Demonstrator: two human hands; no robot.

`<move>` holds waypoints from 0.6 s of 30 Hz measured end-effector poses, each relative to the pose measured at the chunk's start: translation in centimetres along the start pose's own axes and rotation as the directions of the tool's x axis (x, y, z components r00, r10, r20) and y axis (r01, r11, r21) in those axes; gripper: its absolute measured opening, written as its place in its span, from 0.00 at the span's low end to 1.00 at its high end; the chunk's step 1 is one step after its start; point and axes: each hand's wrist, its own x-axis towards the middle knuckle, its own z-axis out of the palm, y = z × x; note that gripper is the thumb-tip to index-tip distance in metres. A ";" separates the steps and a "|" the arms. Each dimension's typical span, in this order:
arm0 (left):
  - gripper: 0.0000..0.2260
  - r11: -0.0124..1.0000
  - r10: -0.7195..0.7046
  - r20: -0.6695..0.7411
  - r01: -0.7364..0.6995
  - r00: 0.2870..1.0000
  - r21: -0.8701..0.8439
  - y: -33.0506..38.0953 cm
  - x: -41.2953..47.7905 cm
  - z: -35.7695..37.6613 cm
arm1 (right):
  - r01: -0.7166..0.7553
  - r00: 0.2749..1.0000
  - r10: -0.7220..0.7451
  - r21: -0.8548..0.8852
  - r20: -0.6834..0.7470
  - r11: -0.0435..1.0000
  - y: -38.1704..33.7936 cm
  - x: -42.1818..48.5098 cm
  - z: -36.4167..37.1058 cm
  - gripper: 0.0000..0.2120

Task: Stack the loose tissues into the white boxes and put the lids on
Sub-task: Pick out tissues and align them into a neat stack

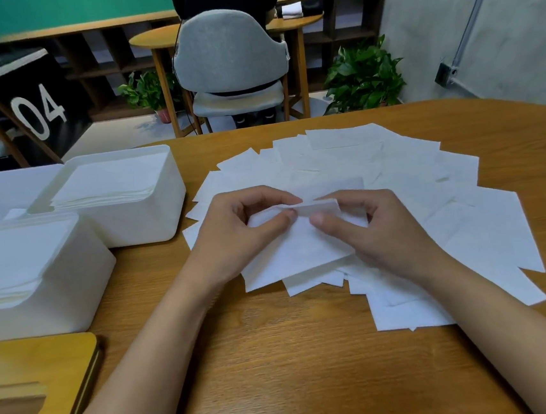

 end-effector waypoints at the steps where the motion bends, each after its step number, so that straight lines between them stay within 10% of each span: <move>1: 0.06 0.999 0.017 0.002 -0.017 1.000 0.034 -0.1 0.0 0.0 | -0.024 1.000 0.024 0.010 0.012 1.000 0.1 0.0 0.1 0.08; 12: 0.12 0.999 -0.003 -0.029 0.004 1.000 0.045 -0.6 0.4 0.8 | 0.004 0.995 -0.002 -0.026 0.098 1.000 0.4 0.1 0.4 0.35; 18: 0.12 1.000 -0.006 -0.039 0.007 0.999 0.030 -0.7 0.2 1.4 | 0.072 0.990 -0.063 -0.072 0.124 0.995 0.5 -0.4 0.5 0.34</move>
